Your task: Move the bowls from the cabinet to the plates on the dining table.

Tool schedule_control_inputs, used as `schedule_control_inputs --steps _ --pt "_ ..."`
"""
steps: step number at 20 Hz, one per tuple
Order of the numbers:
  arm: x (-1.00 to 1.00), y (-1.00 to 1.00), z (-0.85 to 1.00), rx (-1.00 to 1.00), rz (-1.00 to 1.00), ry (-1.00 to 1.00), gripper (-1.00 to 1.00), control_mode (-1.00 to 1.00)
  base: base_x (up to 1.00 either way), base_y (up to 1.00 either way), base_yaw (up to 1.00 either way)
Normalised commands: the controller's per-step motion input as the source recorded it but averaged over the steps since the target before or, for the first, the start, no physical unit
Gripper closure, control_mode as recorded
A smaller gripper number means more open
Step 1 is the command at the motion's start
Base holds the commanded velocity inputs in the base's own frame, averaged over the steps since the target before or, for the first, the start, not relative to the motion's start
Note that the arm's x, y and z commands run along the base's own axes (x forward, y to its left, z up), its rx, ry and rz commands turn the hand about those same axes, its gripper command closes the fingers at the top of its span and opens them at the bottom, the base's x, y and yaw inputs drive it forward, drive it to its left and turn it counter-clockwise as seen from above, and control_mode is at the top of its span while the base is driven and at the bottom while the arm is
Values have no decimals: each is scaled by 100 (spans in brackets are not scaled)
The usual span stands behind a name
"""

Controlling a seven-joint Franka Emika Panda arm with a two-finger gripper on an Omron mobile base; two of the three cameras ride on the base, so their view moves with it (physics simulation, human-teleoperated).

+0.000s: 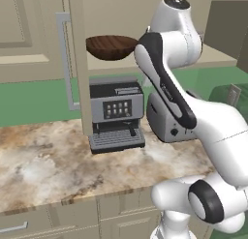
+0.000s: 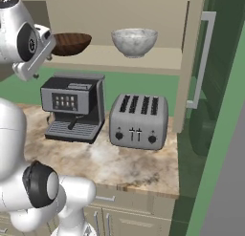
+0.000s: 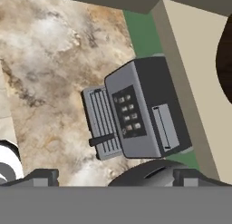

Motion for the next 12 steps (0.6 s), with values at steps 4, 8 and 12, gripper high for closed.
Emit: schedule_control_inputs --steps 4,8,12 --pt "17 12 0 -1 1 -5 -100 -100 0 0 0" --pt "13 16 0 -4 0 -4 -100 -100 0 0 0" --pt "21 23 0 -9 -3 -3 -100 -100 0 0 0"
